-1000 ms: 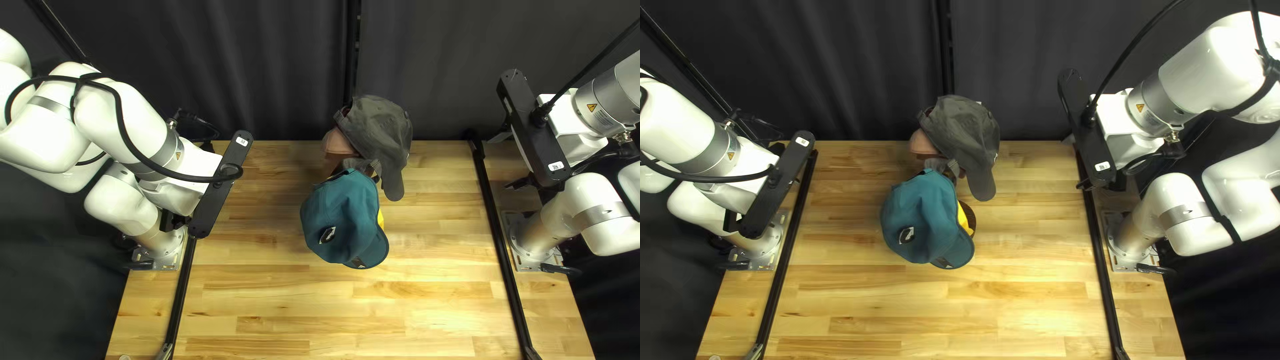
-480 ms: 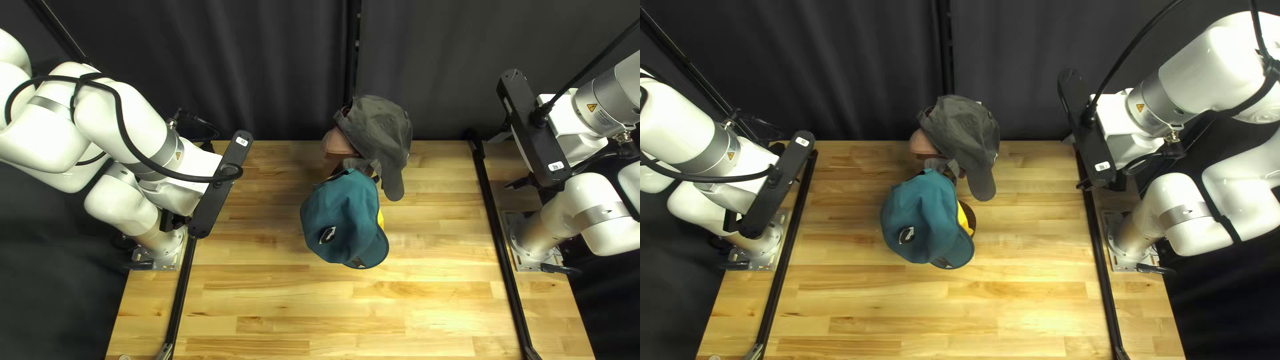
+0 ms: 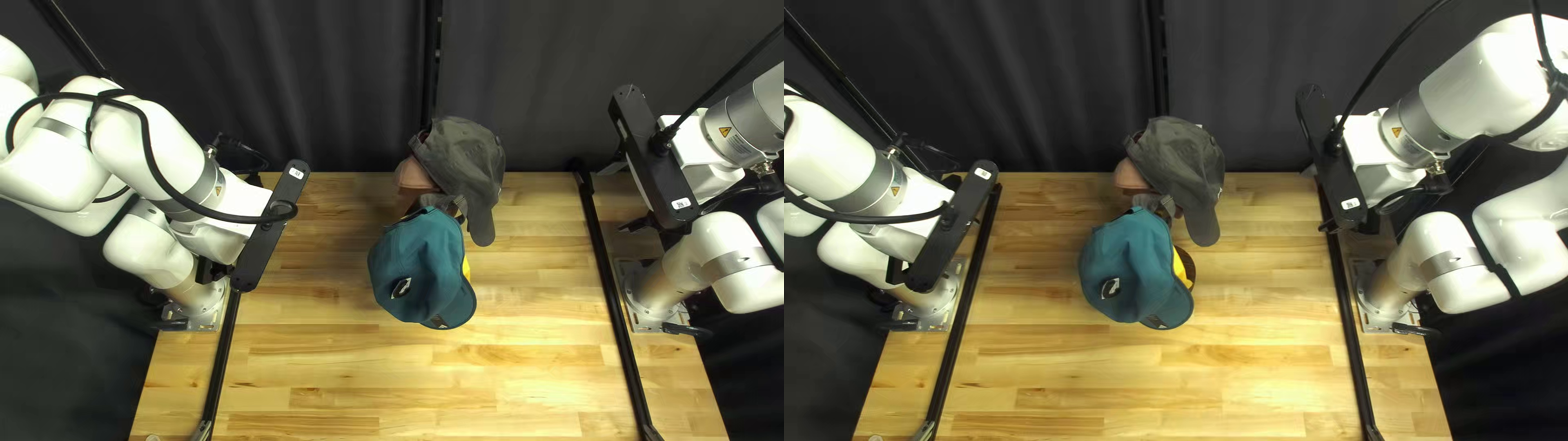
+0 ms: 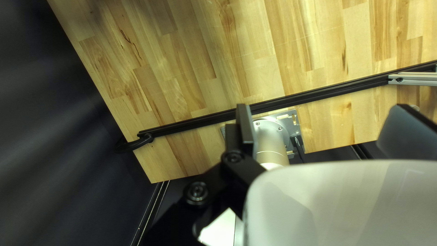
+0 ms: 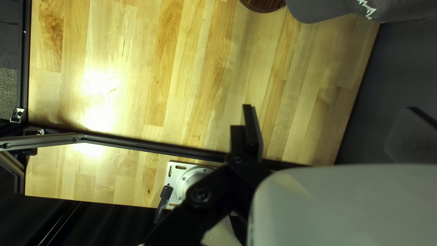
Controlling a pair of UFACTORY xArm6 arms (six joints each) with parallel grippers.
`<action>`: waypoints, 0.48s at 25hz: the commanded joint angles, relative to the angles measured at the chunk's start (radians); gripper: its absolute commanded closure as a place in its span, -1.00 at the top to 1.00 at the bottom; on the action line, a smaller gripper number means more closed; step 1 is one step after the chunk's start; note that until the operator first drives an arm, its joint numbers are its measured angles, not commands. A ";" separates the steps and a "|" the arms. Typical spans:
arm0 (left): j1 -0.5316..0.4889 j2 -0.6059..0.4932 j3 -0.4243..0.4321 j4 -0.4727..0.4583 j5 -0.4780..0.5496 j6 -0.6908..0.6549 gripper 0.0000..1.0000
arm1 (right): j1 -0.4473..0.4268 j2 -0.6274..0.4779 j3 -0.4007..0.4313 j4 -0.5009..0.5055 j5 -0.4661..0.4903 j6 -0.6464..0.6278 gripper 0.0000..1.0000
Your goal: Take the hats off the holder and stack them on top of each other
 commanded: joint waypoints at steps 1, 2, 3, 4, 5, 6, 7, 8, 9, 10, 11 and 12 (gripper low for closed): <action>0.000 0.000 0.000 0.000 0.000 0.000 1.00 | 0.000 0.000 0.000 0.000 0.000 0.000 1.00; 0.000 0.000 0.000 0.000 0.000 0.000 1.00 | 0.007 -0.011 0.005 -0.015 0.006 0.006 1.00; 0.000 0.000 0.000 0.000 0.000 0.000 1.00 | 0.003 -0.013 0.006 -0.014 0.006 0.005 1.00; 0.000 0.000 0.000 0.000 0.000 0.000 1.00 | -0.006 -0.010 0.014 -0.010 -0.005 0.005 1.00; 0.000 0.000 0.000 0.000 0.000 0.000 1.00 | -0.008 -0.008 0.017 -0.009 -0.011 0.006 1.00; 0.000 0.000 0.000 0.000 0.000 0.000 1.00 | -0.013 0.001 0.028 -0.006 -0.031 0.007 1.00; 0.000 0.000 0.000 0.000 0.000 0.000 1.00 | -0.017 0.008 0.038 -0.003 -0.049 0.005 1.00; 0.000 0.000 0.000 0.000 0.000 0.000 1.00 | -0.022 0.013 0.050 0.002 -0.068 0.000 1.00; 0.000 0.000 0.000 0.000 0.000 0.000 1.00 | -0.027 0.018 0.061 0.006 -0.085 -0.005 1.00; 0.000 0.000 0.000 0.000 0.000 0.000 1.00 | -0.032 0.020 0.068 0.009 -0.095 -0.008 1.00; 0.000 0.000 0.000 0.000 0.000 0.000 1.00 | -0.044 0.023 0.084 0.016 -0.117 -0.018 1.00; 0.000 0.000 0.000 0.000 0.000 0.000 1.00 | -0.056 0.024 0.097 0.024 -0.133 -0.029 1.00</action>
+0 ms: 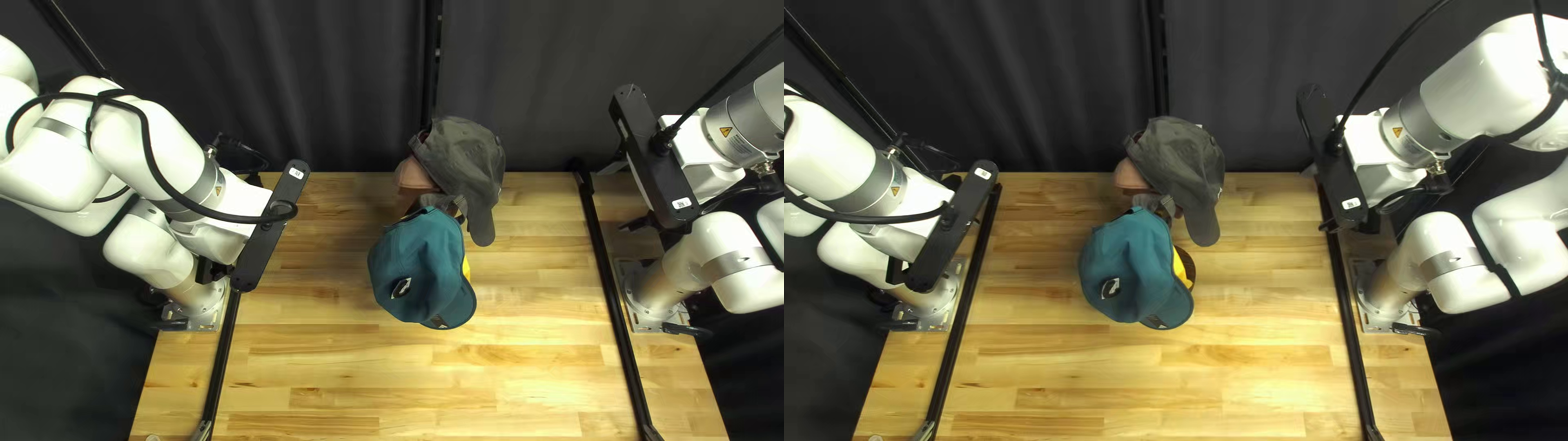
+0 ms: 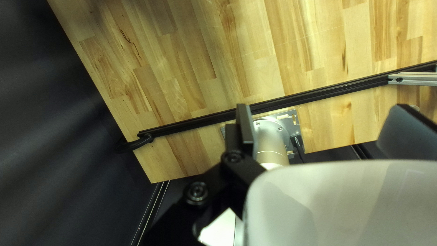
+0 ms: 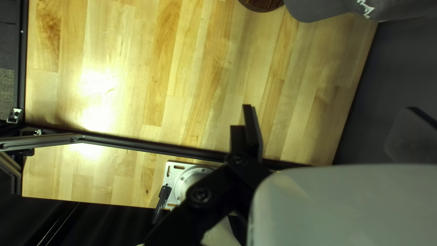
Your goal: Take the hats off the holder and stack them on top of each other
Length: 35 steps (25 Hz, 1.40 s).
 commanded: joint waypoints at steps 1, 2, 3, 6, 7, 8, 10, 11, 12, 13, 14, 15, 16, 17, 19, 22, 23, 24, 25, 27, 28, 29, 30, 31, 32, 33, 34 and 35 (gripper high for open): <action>0.000 0.000 0.000 0.000 0.000 0.000 1.00 | -0.038 0.009 0.046 0.026 -0.065 -0.033 1.00; 0.000 0.000 0.000 0.000 0.000 0.000 1.00 | -0.046 0.008 0.054 0.031 -0.074 -0.039 1.00; 0.000 0.000 0.000 0.000 0.000 0.000 1.00 | -0.052 0.006 0.060 0.034 -0.082 -0.044 1.00; 0.000 0.000 0.000 0.000 0.000 0.000 1.00 | -0.088 -0.004 0.095 0.043 -0.120 -0.069 1.00; 0.000 0.000 0.000 0.000 0.000 0.000 1.00 | -0.109 -0.011 0.117 0.047 -0.144 -0.083 1.00; 0.000 0.000 0.000 0.000 0.000 0.000 1.00 | -0.121 -0.017 0.131 0.050 -0.158 -0.093 1.00; 0.000 0.000 0.000 0.000 0.000 0.000 1.00 | -0.160 -0.038 0.177 0.059 -0.204 -0.126 1.00; 0.000 0.000 0.000 0.000 0.000 0.000 1.00 | -0.176 -0.046 0.194 0.064 -0.223 -0.141 1.00; 0.000 0.000 0.000 0.000 0.000 0.000 1.00 | -0.199 -0.054 0.212 0.070 -0.244 -0.163 1.00; 0.000 0.000 0.000 0.000 0.000 0.000 1.00 | -0.212 -0.058 0.221 0.073 -0.256 -0.176 1.00; 0.000 0.000 0.000 0.000 0.000 0.000 1.00 | -0.233 -0.061 0.233 0.079 -0.277 -0.197 1.00; 0.000 0.000 0.000 0.000 0.000 0.000 1.00 | -0.248 -0.061 0.239 0.082 -0.291 -0.212 1.00; 0.000 0.000 0.000 0.000 0.000 0.000 1.00 | -0.259 -0.058 0.241 0.084 -0.303 -0.224 1.00; 0.000 0.000 0.000 0.000 0.000 0.000 1.00 | -0.276 -0.053 0.244 0.084 -0.323 -0.242 1.00; 0.000 0.000 0.000 0.000 0.000 0.000 1.00 | -0.303 -0.042 0.244 0.086 -0.353 -0.270 1.00; 0.000 0.000 0.000 0.000 0.000 0.000 1.00 | -0.351 0.000 0.230 0.096 -0.404 -0.319 1.00; 0.000 0.000 0.000 0.000 0.000 0.000 1.00 | -0.365 0.017 0.224 0.100 -0.416 -0.331 1.00; 0.000 0.000 0.000 0.000 0.000 0.000 1.00 | -0.390 0.051 0.209 0.109 -0.439 -0.353 1.00; 0.000 0.000 0.000 0.000 0.000 0.000 1.00 | -0.404 0.077 0.196 0.114 -0.453 -0.365 1.00; 0.000 0.000 0.000 0.000 0.000 0.000 1.00 | -0.427 0.130 0.168 0.124 -0.474 -0.386 1.00; 0.000 0.000 0.000 0.000 0.000 0.000 1.00 | -0.436 0.151 0.156 0.128 -0.480 -0.395 1.00; 0.000 0.000 0.000 0.000 0.000 0.000 1.00 | -0.456 0.193 0.131 0.140 -0.488 -0.416 1.00; 0.000 0.000 0.000 0.000 0.000 0.000 1.00 | -0.468 0.219 0.112 0.150 -0.488 -0.431 1.00; 0.000 0.000 0.000 0.000 0.000 0.000 1.00 | -0.487 0.253 0.086 0.166 -0.484 -0.455 1.00; 0.000 0.000 0.000 0.000 0.000 0.000 1.00 | -0.501 0.276 0.065 0.179 -0.476 -0.474 1.00; 0.000 0.000 0.000 0.000 0.000 0.000 1.00 | -0.514 0.297 0.047 0.191 -0.471 -0.490 1.00; 0.000 0.000 0.000 0.000 0.000 0.000 1.00 | -0.531 0.327 0.017 0.207 -0.456 -0.511 1.00; 0.000 0.000 0.000 0.000 0.000 0.000 1.00 | -0.539 0.346 -0.004 0.215 -0.445 -0.522 1.00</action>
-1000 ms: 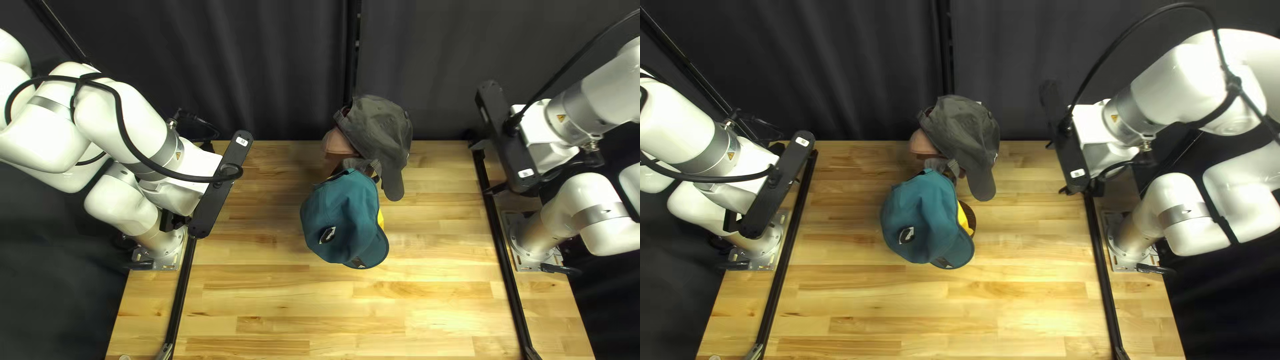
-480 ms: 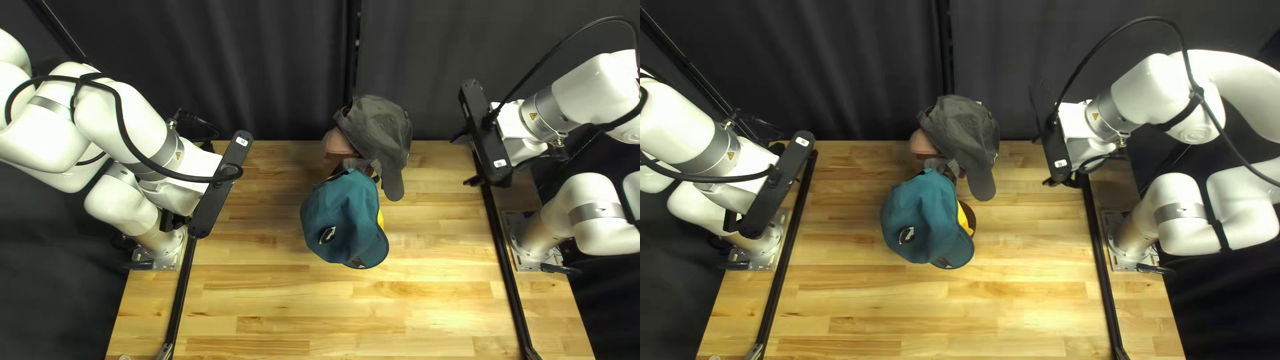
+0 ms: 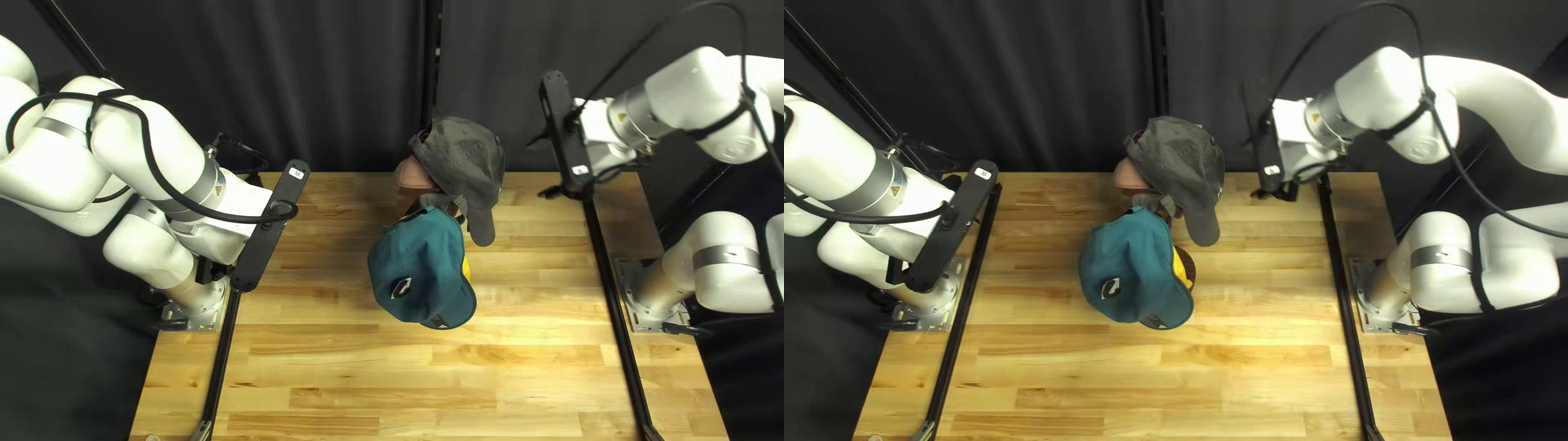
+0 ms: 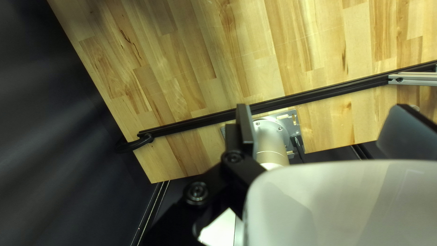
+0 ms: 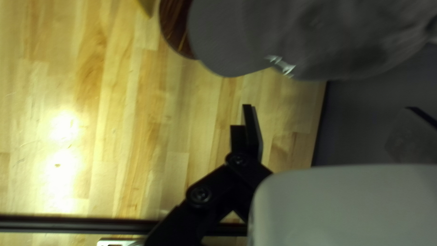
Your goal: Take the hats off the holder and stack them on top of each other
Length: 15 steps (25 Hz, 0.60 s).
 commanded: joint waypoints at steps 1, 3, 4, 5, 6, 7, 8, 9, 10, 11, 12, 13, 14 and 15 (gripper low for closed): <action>0.000 0.000 0.000 0.000 0.000 0.000 1.00 | -0.051 0.095 -0.094 0.050 0.042 -0.066 1.00; 0.000 0.000 0.000 0.000 0.000 0.000 1.00 | -0.056 0.123 -0.126 0.056 0.060 -0.072 1.00; 0.000 0.000 0.000 0.000 0.000 0.000 1.00 | -0.057 0.138 -0.142 0.059 0.071 -0.073 1.00; 0.000 0.000 0.000 0.000 0.000 0.000 1.00 | -0.058 0.147 -0.151 0.062 0.078 -0.074 1.00; 0.000 0.000 0.000 0.000 0.000 0.000 1.00 | -0.057 0.155 -0.159 0.064 0.084 -0.073 1.00; 0.000 0.000 0.000 0.000 0.000 0.000 1.00 | -0.055 0.163 -0.167 0.065 0.091 -0.071 1.00; 0.000 0.000 0.000 0.000 0.000 0.000 1.00 | -0.055 0.167 -0.172 0.066 0.095 -0.070 1.00; 0.000 0.000 0.000 0.000 0.000 0.000 1.00 | -0.050 0.176 -0.182 0.064 0.103 -0.064 0.96; 0.000 0.000 0.000 0.000 0.000 0.000 1.00 | -0.048 0.182 -0.189 0.062 0.108 -0.060 0.89; 0.000 0.000 0.000 0.000 0.000 0.000 1.00 | -0.044 0.187 -0.196 0.059 0.114 -0.055 0.77; 0.000 0.000 0.000 0.000 0.000 0.000 1.00 | -0.041 0.191 -0.202 0.056 0.121 -0.050 0.66; 0.000 0.000 0.000 0.000 0.000 0.000 1.00 | -0.040 0.193 -0.205 0.054 0.125 -0.047 -0.55; 0.000 0.000 0.000 0.000 0.000 0.000 1.00 | -0.038 0.196 -0.209 0.051 0.132 -0.041 -0.95; 0.000 0.000 0.000 0.000 0.000 0.000 1.00 | -0.036 0.199 -0.213 0.047 0.138 -0.036 -1.00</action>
